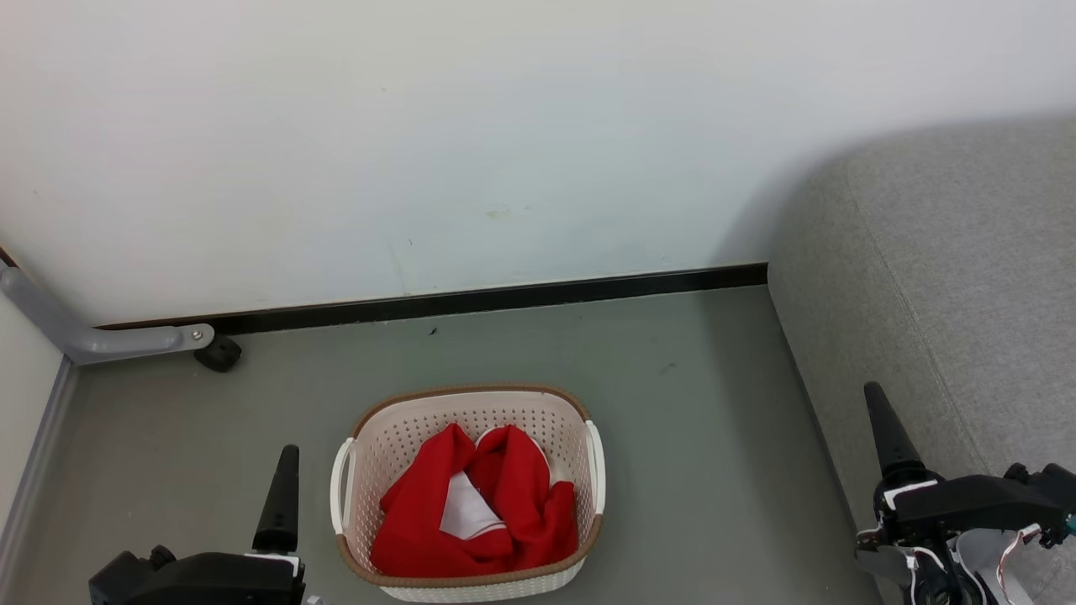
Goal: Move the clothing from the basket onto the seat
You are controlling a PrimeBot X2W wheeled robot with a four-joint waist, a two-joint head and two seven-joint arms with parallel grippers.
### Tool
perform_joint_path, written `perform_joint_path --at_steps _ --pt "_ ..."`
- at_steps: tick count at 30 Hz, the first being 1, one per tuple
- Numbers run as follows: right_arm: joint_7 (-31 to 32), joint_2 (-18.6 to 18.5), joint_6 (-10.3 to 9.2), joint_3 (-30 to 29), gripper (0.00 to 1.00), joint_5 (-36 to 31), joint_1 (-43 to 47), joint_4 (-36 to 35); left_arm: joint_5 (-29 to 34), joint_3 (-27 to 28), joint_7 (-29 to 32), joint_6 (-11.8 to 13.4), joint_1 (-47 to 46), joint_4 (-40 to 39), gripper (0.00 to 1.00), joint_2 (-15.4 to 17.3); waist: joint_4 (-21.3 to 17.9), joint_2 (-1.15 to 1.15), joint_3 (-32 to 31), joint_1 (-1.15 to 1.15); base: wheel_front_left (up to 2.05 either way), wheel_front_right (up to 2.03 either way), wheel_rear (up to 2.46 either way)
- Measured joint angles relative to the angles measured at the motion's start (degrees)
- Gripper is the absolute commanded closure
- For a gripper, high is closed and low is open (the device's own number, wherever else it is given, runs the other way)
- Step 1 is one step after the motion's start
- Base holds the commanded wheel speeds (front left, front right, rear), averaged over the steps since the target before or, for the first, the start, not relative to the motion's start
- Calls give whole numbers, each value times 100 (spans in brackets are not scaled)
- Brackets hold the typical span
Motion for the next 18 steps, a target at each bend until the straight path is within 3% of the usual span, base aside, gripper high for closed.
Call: perform_joint_path --at_steps 18 --pt "-379 -280 2 732 0 -1121 -475 393 953 -567 -431 -2 -255 156 0 304 -12 0 3 0 0 0 0"
